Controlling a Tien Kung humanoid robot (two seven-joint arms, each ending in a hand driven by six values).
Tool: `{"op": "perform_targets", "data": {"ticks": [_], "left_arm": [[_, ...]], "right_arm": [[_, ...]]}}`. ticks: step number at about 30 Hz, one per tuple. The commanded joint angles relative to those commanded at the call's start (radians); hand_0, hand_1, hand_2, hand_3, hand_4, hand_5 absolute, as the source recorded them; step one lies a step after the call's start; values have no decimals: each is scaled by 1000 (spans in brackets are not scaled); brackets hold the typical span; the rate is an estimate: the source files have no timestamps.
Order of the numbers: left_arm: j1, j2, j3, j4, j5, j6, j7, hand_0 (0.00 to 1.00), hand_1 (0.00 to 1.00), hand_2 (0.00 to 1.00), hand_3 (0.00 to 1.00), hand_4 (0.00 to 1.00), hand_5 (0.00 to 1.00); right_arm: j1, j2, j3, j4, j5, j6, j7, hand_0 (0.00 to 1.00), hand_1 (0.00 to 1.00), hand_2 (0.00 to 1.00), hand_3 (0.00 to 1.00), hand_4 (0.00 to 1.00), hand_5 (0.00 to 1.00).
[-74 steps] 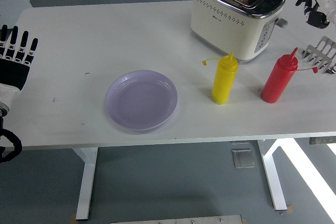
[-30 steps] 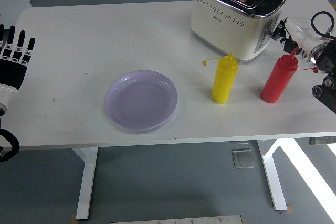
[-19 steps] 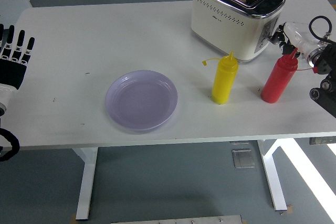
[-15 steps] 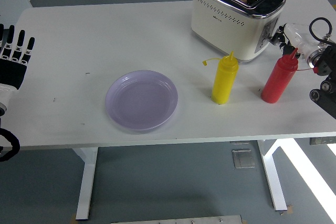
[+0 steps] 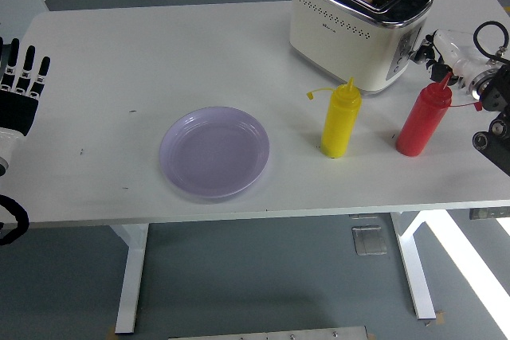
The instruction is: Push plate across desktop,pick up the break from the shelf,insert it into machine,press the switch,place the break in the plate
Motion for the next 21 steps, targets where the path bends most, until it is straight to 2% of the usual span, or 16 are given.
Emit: {"op": "perform_targets", "data": {"ticks": [13, 14, 19, 20, 21], "left_arm": [[4, 0, -8, 3, -7, -4, 4, 828, 754, 737, 783, 785, 981], [4, -1, -8, 5, -7, -4, 4, 827, 755, 734, 782, 784, 979], [3, -4, -5, 31, -16, -7, 5, 827, 755, 734, 782, 784, 979], [3, -4, -3, 35, -18, -8, 5, 827, 754, 733, 783, 784, 977], [2, -4, -2, 38, -20, -8, 6, 827, 754, 733, 783, 784, 977]], "right_arm": [[-29, -29, 189, 135, -94, 10, -65, 560, 418, 615, 534, 89, 2], [-31, -29, 206, 143, -109, 11, -71, 541, 420, 608, 544, 144, 2], [-15, -27, 260, 202, -154, 1, -107, 541, 420, 608, 544, 144, 2], [-6, -27, 258, 218, -148, 0, -112, 536, 468, 627, 566, 332, 2], [3, -26, 254, 232, -142, -1, -116, 536, 468, 627, 566, 332, 2]]}}
